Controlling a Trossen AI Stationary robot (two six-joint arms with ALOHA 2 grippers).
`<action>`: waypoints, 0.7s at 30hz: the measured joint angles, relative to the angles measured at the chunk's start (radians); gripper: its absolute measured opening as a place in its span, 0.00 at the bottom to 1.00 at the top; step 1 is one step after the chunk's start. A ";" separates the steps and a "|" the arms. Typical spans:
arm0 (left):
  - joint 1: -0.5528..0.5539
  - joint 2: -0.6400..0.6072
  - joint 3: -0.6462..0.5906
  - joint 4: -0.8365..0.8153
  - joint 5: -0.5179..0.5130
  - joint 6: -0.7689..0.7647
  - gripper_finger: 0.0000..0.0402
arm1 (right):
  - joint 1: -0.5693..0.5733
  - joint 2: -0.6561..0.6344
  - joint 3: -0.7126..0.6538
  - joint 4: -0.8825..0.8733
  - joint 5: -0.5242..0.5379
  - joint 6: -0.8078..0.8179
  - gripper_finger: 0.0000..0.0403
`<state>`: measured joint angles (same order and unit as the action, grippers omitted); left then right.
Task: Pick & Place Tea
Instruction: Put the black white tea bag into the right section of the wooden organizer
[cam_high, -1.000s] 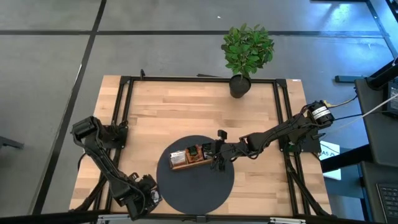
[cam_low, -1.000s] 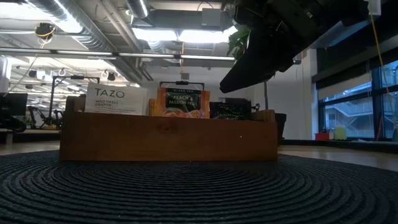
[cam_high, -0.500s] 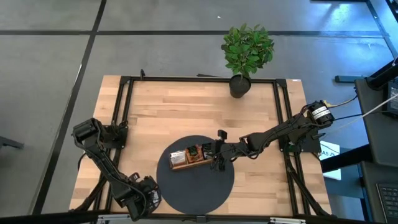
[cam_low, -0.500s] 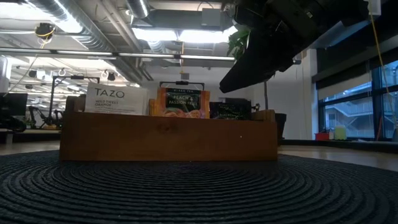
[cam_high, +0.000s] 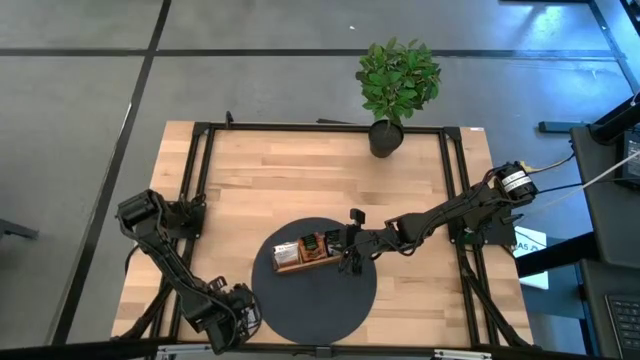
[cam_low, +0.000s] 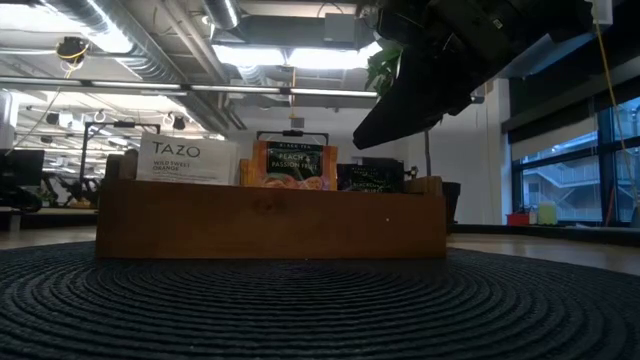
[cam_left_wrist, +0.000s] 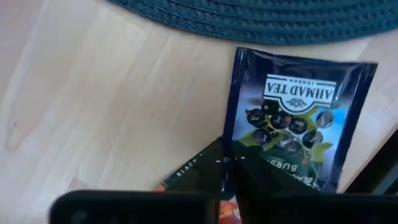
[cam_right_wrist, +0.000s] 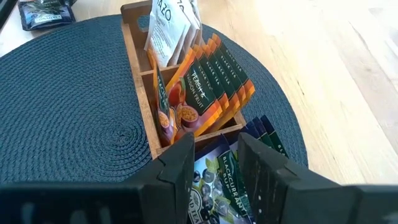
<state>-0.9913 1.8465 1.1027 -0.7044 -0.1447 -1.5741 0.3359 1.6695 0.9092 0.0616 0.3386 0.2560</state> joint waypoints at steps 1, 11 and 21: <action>0.000 0.000 0.000 0.000 0.002 0.004 0.05 | 0.000 0.000 0.000 0.000 0.000 0.000 0.31; 0.003 0.000 0.000 -0.006 -0.018 0.021 0.03 | 0.000 0.000 0.000 0.000 0.000 -0.002 0.31; 0.040 0.004 -0.002 -0.259 -0.034 -0.081 0.01 | 0.000 0.000 0.000 0.000 0.000 -0.002 0.31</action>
<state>-0.9517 1.8506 1.1006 -0.9638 -0.1791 -1.6555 0.3363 1.6695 0.9092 0.0614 0.3389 0.2535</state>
